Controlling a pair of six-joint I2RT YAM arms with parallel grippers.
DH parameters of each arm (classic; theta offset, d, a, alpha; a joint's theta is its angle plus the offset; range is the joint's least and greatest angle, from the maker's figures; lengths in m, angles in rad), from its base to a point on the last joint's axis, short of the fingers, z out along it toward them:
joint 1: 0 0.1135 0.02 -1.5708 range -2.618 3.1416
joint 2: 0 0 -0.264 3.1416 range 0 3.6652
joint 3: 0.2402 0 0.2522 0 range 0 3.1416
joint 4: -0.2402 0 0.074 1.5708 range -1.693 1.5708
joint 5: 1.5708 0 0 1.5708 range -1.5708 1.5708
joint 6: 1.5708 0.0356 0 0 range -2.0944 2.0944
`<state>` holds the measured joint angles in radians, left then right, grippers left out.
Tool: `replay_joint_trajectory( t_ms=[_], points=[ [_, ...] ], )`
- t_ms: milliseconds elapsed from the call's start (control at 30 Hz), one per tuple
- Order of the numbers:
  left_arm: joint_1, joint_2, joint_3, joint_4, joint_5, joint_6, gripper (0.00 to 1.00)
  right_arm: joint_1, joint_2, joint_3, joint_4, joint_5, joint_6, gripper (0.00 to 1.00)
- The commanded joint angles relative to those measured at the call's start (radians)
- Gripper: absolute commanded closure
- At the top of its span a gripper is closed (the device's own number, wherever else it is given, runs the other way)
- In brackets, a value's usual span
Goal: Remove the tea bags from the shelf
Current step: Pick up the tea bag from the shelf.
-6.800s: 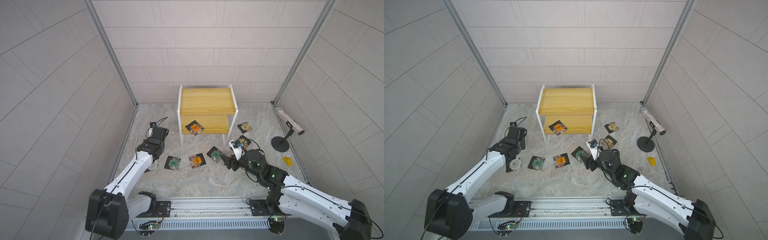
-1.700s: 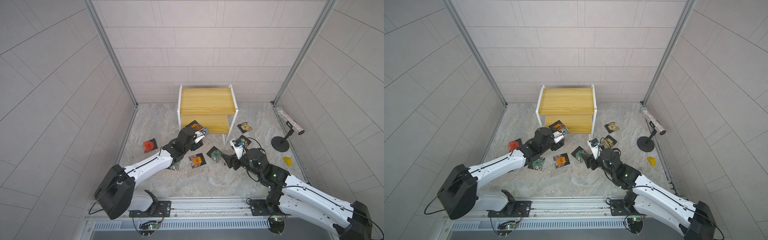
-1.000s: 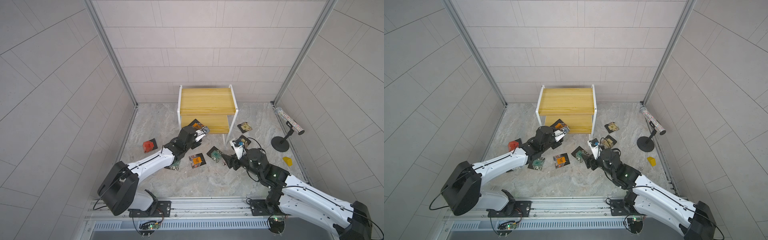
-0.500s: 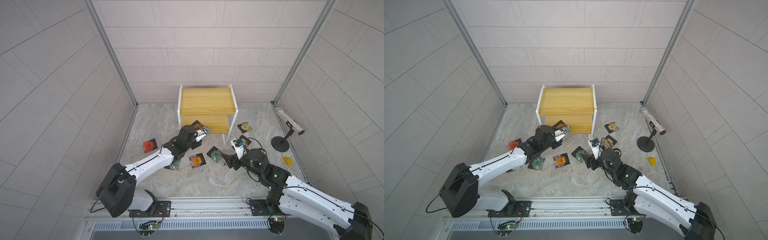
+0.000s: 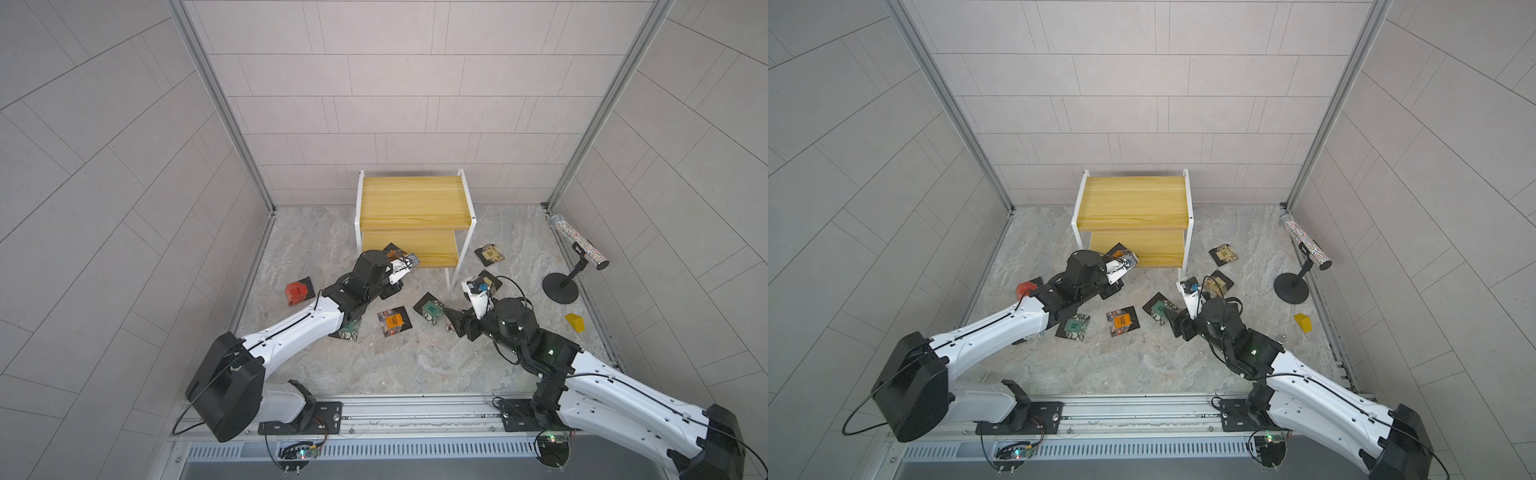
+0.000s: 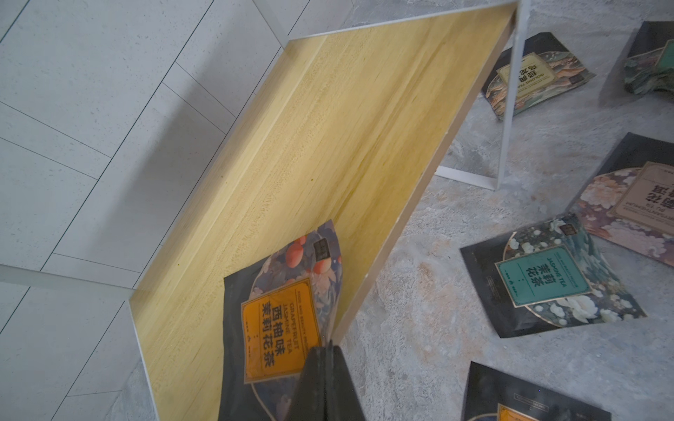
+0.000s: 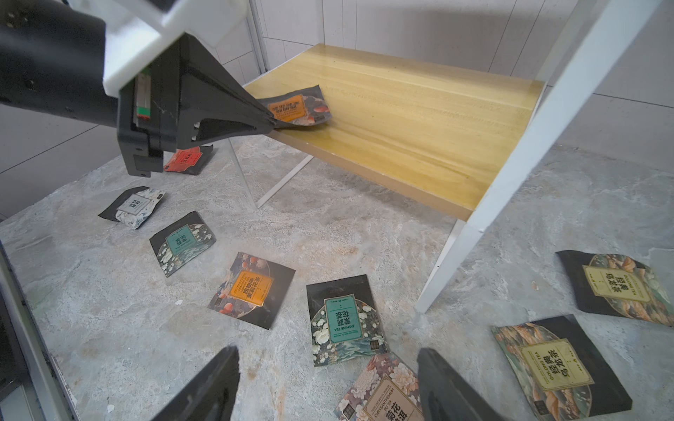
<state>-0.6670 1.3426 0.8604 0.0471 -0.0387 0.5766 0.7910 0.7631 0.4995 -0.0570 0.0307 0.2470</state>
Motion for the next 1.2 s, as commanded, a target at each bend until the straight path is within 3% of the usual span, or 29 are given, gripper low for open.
replay_joint_trajectory(
  t_ms=[0,433,1167],
  points=[
    [0.002,-0.036,0.026,-0.009,0.020,-0.013,1.00,-0.003,-0.023,-0.009,-0.005,0.008,0.016,0.20],
    [-0.036,-0.159,-0.003,-0.051,0.012,-0.082,1.00,-0.003,-0.024,0.006,0.000,0.011,-0.003,0.20],
    [-0.200,-0.503,-0.020,-0.396,-0.217,-0.215,1.00,-0.003,0.038,0.067,0.017,-0.029,-0.046,0.20]
  ],
)
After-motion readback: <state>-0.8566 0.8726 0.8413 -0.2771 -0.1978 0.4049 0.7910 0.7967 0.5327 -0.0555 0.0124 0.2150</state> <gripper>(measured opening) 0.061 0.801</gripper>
